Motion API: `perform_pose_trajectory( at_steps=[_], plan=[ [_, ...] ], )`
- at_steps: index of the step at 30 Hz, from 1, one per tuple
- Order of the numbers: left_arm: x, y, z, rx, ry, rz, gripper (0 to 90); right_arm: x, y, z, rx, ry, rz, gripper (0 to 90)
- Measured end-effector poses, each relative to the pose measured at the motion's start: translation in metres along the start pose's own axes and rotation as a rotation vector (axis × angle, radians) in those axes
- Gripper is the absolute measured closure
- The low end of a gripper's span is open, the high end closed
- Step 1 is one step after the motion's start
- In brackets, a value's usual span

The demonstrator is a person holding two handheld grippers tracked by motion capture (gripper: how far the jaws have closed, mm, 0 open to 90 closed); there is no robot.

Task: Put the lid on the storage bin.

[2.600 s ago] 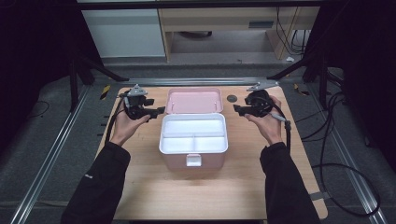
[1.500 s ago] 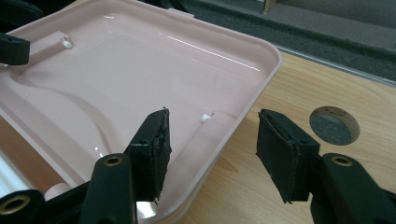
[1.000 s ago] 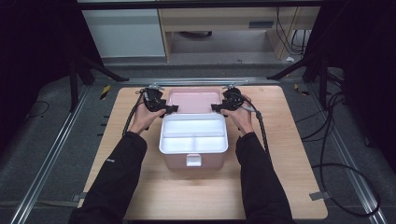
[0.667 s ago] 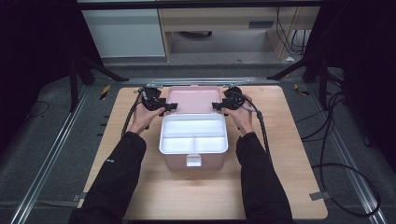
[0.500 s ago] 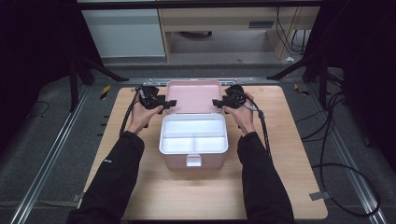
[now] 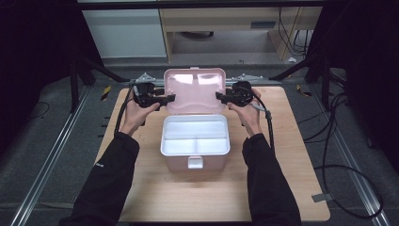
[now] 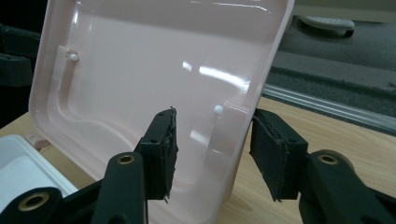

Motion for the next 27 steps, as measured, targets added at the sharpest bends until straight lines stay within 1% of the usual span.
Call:
perform_pose_trajectory(
  at_steps=[4, 6, 11, 12, 15, 18, 21, 24, 27],
  plan=[
    [0.003, 0.010, -0.007, 0.028, -0.010, 0.004, 38.7, -0.006, 0.009, -0.007, 0.018, 0.018, -0.006, 51.9],
    [0.006, 0.015, -0.008, 0.032, -0.028, 0.000, 38.6, -0.009, 0.013, -0.011, 0.035, 0.026, -0.004, 52.1],
    [0.013, 0.028, -0.009, 0.032, -0.074, -0.011, 38.7, -0.018, 0.023, -0.016, 0.039, 0.056, 0.002, 52.5],
    [0.014, 0.032, -0.009, 0.033, -0.088, -0.013, 39.0, -0.019, 0.025, -0.017, 0.040, 0.061, 0.001, 52.8],
    [0.017, 0.040, -0.008, 0.042, -0.094, -0.016, 40.4, -0.026, 0.031, -0.019, 0.036, 0.081, 0.000, 53.7],
    [0.018, 0.045, -0.006, 0.048, -0.100, -0.020, 41.8, -0.032, 0.036, -0.020, 0.024, 0.095, 0.004, 54.2],
    [0.020, 0.053, -0.004, 0.053, -0.113, -0.023, 43.9, -0.038, 0.040, -0.019, 0.004, 0.115, 0.012, 55.0],
    [0.022, 0.060, -0.002, 0.053, -0.137, -0.029, 46.0, -0.044, 0.045, -0.018, -0.012, 0.132, 0.016, 55.5],
    [0.025, 0.066, 0.000, 0.058, -0.143, -0.034, 48.8, -0.051, 0.051, -0.017, -0.035, 0.150, 0.018, 57.1]
  ],
)
Point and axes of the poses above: each handheld gripper's, and its own axes: y roughly backward along the jaws, z roughly out of its underside, x roughly to its right, the point moved 9 cm from there along -y, roughly forward along the jaws, and after that the axes turned 15 degrees about -z, right-handed, at the moved point
